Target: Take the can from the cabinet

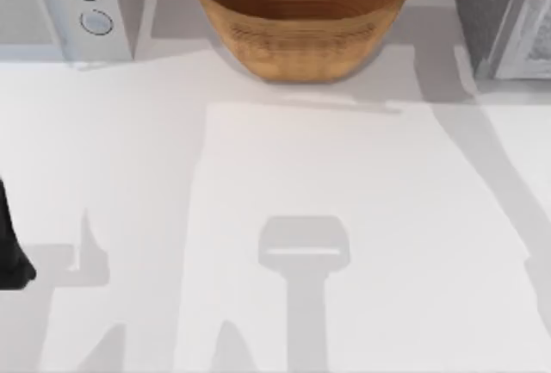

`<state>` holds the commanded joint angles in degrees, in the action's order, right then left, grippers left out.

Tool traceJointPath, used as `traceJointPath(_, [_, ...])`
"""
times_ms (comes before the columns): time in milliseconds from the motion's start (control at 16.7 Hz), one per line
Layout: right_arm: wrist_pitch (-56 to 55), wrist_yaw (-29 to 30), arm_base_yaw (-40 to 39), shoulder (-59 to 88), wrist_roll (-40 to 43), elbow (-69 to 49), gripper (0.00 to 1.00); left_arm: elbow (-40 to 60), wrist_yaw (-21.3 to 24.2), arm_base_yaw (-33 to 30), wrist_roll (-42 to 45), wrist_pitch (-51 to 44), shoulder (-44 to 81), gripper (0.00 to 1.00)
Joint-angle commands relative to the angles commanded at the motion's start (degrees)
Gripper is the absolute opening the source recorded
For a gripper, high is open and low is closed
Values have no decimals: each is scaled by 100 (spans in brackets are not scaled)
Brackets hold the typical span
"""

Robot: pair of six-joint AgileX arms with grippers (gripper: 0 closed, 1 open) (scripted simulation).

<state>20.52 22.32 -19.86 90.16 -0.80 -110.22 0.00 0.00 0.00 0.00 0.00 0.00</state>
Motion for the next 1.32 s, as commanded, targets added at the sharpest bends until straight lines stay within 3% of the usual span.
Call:
traceJointPath(360, [1332, 976, -1093, -1594, -1, 201, 0, 0, 0, 0, 0, 0, 0, 100])
traceJointPath(720, [1426, 1057, -1174, -1699, -9, 194, 0, 0, 0, 0, 0, 0, 0, 100])
traceJointPath(1020, [1155, 431, -856, -2355, -41, 1095, 0, 0, 0, 0, 0, 0, 0, 100])
traceJointPath(1320, [492, -633, -147, -3860, -76, 3437, 0, 0, 0, 0, 0, 0, 0, 100])
